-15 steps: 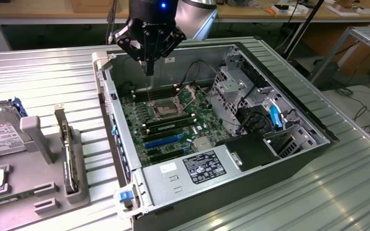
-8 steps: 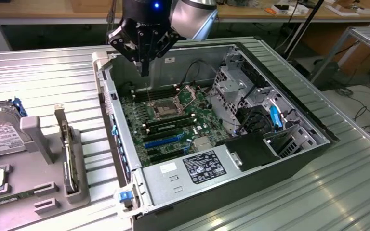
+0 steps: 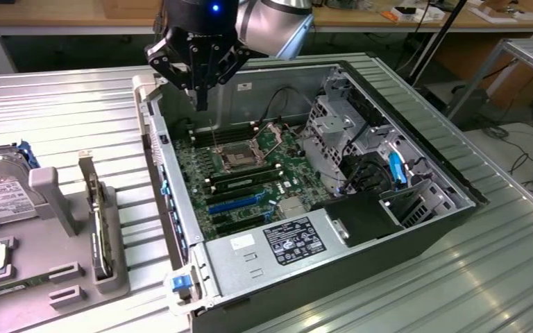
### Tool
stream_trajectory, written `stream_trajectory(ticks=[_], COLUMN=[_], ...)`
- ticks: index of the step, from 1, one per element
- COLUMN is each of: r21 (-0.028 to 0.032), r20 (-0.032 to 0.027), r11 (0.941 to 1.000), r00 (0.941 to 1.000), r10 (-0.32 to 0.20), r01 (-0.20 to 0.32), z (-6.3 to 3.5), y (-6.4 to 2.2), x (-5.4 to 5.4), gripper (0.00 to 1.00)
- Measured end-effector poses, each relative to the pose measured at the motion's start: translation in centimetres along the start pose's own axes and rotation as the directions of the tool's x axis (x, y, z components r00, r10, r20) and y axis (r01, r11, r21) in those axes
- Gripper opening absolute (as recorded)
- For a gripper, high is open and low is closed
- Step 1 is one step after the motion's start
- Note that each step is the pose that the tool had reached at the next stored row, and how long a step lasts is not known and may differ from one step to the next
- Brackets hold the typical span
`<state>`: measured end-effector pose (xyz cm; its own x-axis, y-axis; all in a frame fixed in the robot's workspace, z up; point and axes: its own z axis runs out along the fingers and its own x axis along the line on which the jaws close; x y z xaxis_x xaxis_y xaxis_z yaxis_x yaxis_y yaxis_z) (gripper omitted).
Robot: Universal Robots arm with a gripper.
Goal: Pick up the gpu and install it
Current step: 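Reach for the gpu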
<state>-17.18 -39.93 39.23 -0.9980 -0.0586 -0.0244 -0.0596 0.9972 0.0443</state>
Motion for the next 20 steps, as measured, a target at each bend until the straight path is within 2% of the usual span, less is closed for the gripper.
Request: stream_trajectory(ticks=[7,12,20], r21=[-0.0001,-0.0001,-0.0001], r20=[0.0,0.0,0.0001], r11=[1.0,1.0,1.0], r00=[1.0,1.0,1.0], r10=[0.0,0.0,0.0], r01=[0.0,0.0,0.0], z=[0.0,-0.01,-0.01], y=[0.05,0.11,0.15], x=[0.8,1.8,2.6], gripper=[0.11,0.11,0.11])
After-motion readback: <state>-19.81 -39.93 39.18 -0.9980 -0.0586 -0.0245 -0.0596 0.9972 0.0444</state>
